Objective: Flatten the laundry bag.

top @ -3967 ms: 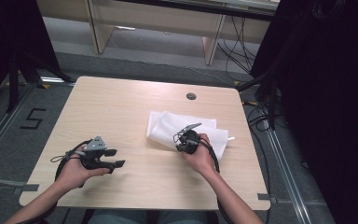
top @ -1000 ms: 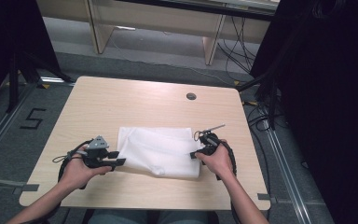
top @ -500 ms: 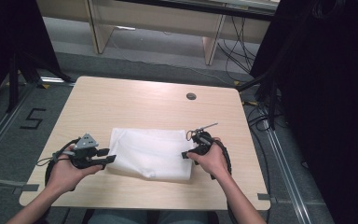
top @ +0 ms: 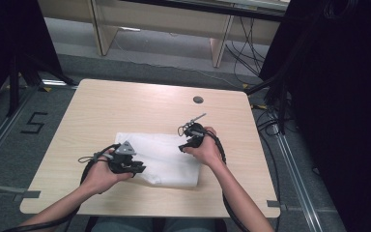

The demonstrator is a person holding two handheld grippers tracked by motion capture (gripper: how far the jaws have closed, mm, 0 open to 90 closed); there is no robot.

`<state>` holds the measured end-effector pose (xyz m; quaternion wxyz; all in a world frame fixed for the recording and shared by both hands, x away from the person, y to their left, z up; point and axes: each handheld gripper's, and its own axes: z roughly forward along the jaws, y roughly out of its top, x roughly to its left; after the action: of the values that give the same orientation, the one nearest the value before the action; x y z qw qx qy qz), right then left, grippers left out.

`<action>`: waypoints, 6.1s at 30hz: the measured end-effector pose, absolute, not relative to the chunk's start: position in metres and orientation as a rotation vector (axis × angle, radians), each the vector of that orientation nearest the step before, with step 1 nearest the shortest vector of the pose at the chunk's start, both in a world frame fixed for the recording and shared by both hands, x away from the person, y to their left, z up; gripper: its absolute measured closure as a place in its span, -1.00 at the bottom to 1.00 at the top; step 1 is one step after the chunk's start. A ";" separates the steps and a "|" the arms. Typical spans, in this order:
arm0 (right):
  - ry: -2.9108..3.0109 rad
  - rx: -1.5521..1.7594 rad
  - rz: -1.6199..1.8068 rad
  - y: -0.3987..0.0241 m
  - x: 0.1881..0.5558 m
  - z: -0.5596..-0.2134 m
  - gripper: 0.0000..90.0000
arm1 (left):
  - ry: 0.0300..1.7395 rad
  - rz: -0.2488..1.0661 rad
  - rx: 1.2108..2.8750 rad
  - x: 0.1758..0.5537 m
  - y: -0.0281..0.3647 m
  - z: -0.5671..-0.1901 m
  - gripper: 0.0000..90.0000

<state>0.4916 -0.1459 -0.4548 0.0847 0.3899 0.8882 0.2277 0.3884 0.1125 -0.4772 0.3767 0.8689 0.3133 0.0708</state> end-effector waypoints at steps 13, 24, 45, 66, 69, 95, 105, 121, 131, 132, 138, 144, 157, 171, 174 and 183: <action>2.727 1.130 0.619 -0.132 0.517 -0.484 0.14 | 0.732 0.124 2.376 0.389 0.101 -0.493 0.76; 2.823 1.000 0.574 -0.121 0.513 -0.481 0.87 | 0.711 0.130 2.407 0.388 0.099 -0.498 0.78; 2.813 0.974 0.679 -0.120 0.492 -0.436 1.00 | 0.659 0.111 2.430 0.379 0.087 -0.494 0.98; 2.728 0.916 0.788 -0.121 0.472 -0.394 1.00 | 0.599 0.152 2.397 0.375 0.077 -0.479 0.97; 2.723 0.896 0.796 -0.122 0.470 -0.391 1.00 | 0.617 0.145 2.423 0.372 0.070 -0.489 0.98; 2.690 0.834 0.877 -0.116 0.447 -0.372 1.00 | 0.730 0.232 2.360 0.396 0.075 -0.495 0.93; 2.669 0.780 0.914 -0.116 0.437 -0.376 1.00 | 0.746 0.219 2.273 0.376 0.115 -0.474 0.80; 2.694 0.721 0.930 -0.110 0.410 -0.371 1.00 | 0.947 0.416 2.226 0.359 0.212 -0.467 0.66; 2.706 0.664 0.950 -0.110 0.400 -0.373 1.00 | 1.048 0.470 2.212 0.374 0.232 -0.472 0.59; 2.715 0.697 0.947 -0.110 0.397 -0.373 1.00 | 1.064 0.471 2.185 0.375 0.233 -0.474 0.58; 2.732 0.677 0.943 -0.109 0.390 -0.374 1.00 | 1.078 0.480 2.177 0.378 0.239 -0.474 0.54; 2.766 0.644 0.940 -0.108 0.380 -0.377 1.00 | 1.091 0.468 2.164 0.379 0.239 -0.474 0.53; 2.845 0.620 0.941 -0.107 0.359 -0.396 1.00 | 1.110 0.475 2.103 0.379 0.236 -0.476 0.50; 2.979 0.647 0.875 -0.111 0.341 -0.426 1.00 | 1.068 0.470 2.107 0.378 0.231 -0.477 0.47; 3.006 0.657 0.851 -0.110 0.339 -0.435 1.00 | 1.062 0.469 2.109 0.377 0.230 -0.477 0.45; 3.050 0.686 0.796 -0.107 0.339 -0.450 1.00 | 1.042 0.472 2.109 0.376 0.227 -0.476 0.43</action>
<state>0.3387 -0.1066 -0.4502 -0.0422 0.2124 0.9446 0.2467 0.3763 0.2267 -0.4763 0.3627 0.8192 0.4047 0.1831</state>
